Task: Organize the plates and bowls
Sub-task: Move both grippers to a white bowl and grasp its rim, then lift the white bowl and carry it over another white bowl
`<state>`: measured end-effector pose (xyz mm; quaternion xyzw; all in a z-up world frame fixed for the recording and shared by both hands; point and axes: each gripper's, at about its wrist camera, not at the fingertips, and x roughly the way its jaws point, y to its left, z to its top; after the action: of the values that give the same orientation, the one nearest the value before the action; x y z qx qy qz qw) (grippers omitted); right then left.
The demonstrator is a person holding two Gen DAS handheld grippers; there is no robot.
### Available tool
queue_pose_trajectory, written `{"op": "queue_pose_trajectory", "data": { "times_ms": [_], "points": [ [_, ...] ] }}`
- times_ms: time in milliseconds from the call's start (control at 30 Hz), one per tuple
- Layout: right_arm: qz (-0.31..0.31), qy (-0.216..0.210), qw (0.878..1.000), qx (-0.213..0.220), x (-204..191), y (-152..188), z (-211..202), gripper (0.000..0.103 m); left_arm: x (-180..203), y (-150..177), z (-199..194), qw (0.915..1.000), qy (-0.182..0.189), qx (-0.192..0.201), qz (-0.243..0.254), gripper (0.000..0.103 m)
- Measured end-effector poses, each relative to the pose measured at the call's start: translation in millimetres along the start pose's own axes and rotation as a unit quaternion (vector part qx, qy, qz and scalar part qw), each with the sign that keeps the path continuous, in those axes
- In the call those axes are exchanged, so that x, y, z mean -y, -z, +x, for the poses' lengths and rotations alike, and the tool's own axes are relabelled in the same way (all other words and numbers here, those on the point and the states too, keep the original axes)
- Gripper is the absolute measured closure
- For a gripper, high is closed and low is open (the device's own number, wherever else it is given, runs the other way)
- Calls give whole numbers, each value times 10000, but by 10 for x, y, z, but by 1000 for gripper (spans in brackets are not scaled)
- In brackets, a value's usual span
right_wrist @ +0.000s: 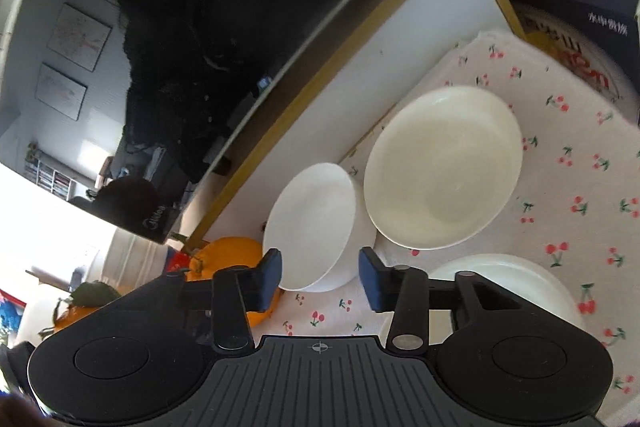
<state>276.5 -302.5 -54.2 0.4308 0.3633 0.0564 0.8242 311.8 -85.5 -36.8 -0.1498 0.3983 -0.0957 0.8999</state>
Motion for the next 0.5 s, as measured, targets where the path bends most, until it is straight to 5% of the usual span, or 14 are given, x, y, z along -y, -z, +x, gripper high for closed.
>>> {"op": "queue_pose_trajectory", "data": {
  "times_ms": [500],
  "points": [
    [301,-24,9995,87,159,-35,333,82,83,40,326,9999,73,-68,79,83]
  ]
}}
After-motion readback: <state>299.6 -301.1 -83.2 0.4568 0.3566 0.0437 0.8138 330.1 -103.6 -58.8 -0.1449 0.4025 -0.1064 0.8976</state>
